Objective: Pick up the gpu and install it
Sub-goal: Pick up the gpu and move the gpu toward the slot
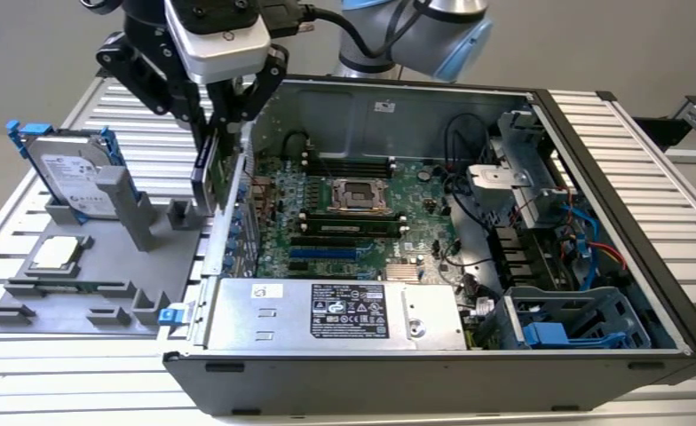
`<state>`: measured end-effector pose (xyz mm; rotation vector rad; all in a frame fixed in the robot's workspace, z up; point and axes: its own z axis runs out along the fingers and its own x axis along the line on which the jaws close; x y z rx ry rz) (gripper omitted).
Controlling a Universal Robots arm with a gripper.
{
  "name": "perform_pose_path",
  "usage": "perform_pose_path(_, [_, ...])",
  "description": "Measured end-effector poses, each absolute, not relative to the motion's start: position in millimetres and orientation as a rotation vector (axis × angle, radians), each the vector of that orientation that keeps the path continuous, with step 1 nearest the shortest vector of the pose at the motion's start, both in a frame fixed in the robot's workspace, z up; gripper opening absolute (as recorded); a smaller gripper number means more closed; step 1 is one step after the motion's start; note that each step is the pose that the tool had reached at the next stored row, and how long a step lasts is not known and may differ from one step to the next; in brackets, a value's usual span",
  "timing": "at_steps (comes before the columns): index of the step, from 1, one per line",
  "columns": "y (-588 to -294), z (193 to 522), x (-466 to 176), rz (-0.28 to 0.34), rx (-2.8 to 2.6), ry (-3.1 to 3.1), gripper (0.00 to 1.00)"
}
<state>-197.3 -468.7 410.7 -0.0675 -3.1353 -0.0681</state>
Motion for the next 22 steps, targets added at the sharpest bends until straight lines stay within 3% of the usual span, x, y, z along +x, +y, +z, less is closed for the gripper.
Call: perform_pose_path(22, [-468.7, 410.7, -175.7, -0.068, -0.067, -3.135, 0.00])
